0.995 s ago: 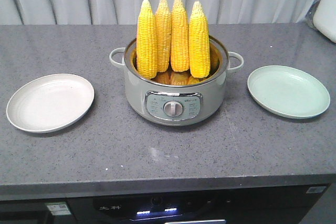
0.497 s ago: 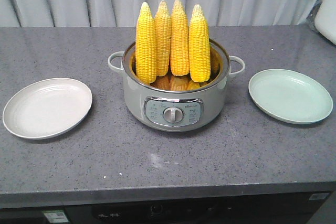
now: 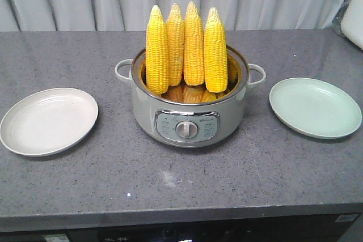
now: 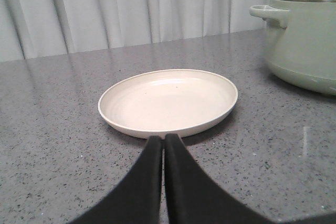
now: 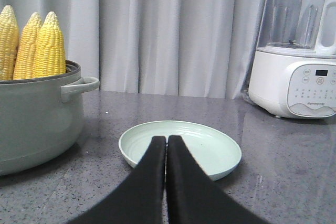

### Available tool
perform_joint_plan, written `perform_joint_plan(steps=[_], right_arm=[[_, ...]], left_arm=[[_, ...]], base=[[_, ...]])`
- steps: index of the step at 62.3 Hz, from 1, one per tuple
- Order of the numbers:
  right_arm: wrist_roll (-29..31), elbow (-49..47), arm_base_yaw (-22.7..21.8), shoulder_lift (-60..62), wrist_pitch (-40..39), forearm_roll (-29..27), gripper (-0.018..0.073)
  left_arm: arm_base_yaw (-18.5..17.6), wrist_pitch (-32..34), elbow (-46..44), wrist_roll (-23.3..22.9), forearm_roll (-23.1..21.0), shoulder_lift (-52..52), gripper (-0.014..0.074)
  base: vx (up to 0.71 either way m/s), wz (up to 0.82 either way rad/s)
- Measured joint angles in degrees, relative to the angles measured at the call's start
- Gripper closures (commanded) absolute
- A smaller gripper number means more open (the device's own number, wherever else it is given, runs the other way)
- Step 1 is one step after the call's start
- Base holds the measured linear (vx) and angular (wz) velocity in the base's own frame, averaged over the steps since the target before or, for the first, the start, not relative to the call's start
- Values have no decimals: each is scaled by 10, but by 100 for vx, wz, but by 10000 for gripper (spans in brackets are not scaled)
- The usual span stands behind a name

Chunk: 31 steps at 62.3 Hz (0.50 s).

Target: Distribute corn equally

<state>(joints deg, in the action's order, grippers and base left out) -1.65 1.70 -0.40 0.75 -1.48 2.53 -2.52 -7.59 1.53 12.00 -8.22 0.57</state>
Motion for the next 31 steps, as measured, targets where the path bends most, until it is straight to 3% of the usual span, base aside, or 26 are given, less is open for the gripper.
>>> perform_joint_plan(steps=[31], right_arm=[[0,0,0,0,0,0,564]], left_arm=[[0,0,0,0,0,0,603]], base=[[1,0]])
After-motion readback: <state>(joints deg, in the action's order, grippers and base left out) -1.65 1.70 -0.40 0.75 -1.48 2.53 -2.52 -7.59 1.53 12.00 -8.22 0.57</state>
